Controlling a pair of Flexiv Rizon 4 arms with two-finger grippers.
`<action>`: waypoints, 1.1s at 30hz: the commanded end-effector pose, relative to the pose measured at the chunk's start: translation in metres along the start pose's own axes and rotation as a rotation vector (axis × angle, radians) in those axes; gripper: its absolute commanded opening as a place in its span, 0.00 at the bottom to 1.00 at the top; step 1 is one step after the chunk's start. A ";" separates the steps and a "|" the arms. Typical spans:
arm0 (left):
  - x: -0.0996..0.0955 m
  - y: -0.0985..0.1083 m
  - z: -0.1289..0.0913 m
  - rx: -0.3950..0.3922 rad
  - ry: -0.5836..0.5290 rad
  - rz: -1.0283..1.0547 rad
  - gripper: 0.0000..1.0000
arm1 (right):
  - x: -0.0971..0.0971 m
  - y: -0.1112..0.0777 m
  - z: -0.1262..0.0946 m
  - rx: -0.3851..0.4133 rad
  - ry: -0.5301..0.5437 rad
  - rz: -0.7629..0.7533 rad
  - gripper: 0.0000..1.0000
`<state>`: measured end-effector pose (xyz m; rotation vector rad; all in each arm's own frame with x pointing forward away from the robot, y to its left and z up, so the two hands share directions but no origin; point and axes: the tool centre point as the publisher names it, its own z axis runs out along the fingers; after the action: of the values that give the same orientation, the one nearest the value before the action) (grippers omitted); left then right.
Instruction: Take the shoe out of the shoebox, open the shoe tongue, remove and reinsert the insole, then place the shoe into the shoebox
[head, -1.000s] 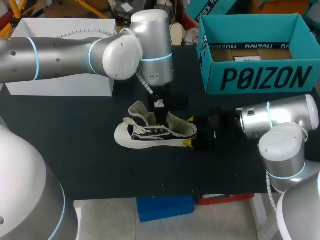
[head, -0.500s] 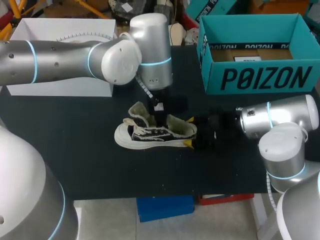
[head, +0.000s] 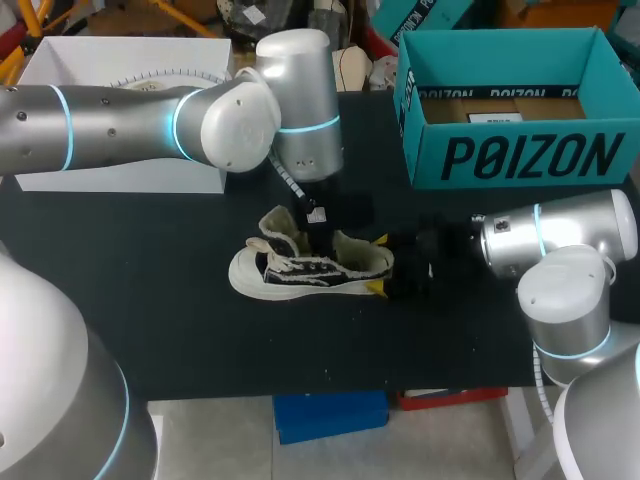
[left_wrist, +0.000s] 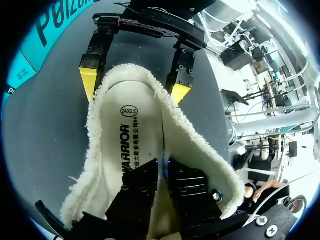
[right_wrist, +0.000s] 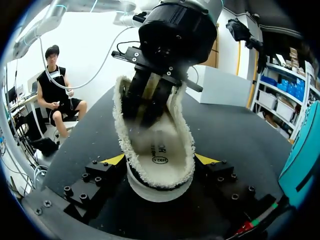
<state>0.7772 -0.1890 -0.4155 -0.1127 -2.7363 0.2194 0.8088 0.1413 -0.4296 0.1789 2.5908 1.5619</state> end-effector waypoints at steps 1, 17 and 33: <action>0.004 0.000 0.010 -0.002 -0.023 -0.005 0.43 | 0.001 -0.003 0.002 0.001 -0.002 0.002 0.00; -0.017 0.016 0.014 -0.113 -0.360 -0.106 0.34 | 0.001 -0.003 0.002 0.001 -0.002 0.002 0.00; -0.032 0.029 0.032 -0.143 -0.639 -0.102 0.36 | 0.001 -0.003 0.002 0.001 -0.002 0.002 0.00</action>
<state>0.7999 -0.1736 -0.4277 0.0795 -3.2717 0.0631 0.8094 0.1422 -0.4299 0.1787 2.5902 1.5630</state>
